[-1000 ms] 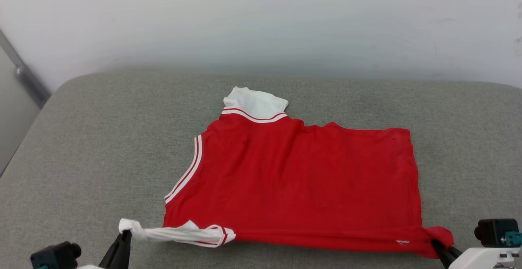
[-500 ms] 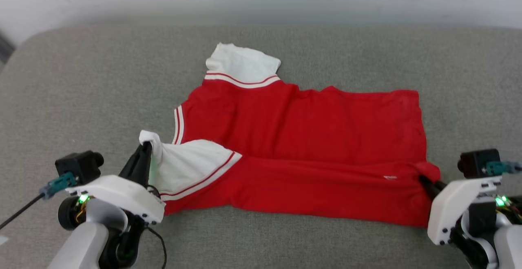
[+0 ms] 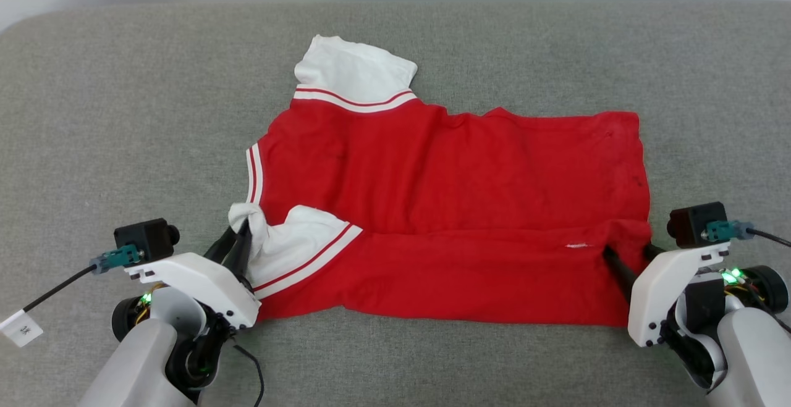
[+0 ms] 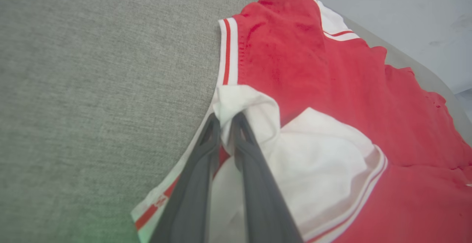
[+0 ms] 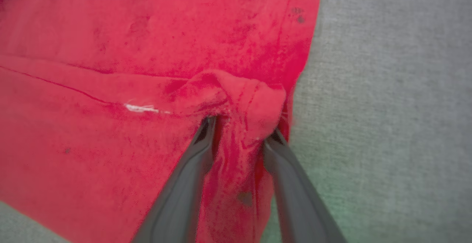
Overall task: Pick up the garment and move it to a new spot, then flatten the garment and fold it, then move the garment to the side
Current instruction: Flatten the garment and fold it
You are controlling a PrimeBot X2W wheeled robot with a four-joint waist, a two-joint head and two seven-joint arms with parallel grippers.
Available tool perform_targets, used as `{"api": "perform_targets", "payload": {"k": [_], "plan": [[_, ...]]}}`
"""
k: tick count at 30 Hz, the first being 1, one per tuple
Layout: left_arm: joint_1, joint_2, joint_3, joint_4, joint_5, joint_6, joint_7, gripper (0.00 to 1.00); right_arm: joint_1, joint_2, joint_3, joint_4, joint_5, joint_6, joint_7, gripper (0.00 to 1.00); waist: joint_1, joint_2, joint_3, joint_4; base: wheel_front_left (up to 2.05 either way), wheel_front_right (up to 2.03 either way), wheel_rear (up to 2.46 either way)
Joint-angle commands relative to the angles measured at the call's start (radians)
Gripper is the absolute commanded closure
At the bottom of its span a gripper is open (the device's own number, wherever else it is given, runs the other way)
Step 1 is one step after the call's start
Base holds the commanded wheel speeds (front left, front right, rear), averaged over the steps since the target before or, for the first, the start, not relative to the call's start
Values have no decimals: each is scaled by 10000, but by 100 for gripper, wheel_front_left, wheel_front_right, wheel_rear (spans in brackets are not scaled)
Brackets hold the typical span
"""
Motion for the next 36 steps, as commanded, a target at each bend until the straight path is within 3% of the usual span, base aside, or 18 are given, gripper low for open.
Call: {"api": "perform_targets", "payload": {"k": [1, 9, 17, 22, 28, 32, 36], "plan": [[-86, -6, 25, 195, -60, -82, -73, 0, 236, -96, 82, 375, 21, -21, -165, 0, -2, 0, -177, -34, 0, 0, 0], [38, 240, 131, 784, -270, -310, 93, 0, 693, -13, 60, 49, 273, -18, -1884, 0, -2, 0, -1040, -253, 0, 0, 0], [285, 1022, 57, 258, -440, -37, 1351, 0, 1701, 325, -480, -1250, 11, -17, -3722, 0, -2, 0, -1865, -582, 0, 0, 0], [691, 1778, -212, -697, -584, 357, 2951, 0, 2430, 735, -951, -2289, -441, -15, -4062, 0, -2, 0, -2105, -709, 0, 0, 0], [1331, 2749, -566, -1863, -926, 1143, 5243, 0, 3175, 1358, -1282, -3568, -920, -15, -3913, 0, -2, 0, -1948, -864, 0, 0, 0], [1536, 3159, -693, -2489, -1158, 1608, 6364, 0, 3302, 1604, -1340, -4136, -1047, -17, -3750, 0, -2, 0, -1532, -1015, 0, 0, 0], [1440, 3268, -662, -2671, -1278, 1929, 6782, 0, 3116, 1770, -1256, -4423, -1087, -15, -3690, 0, -2, 0, -1027, -1178, 0, 0, 0]]}}
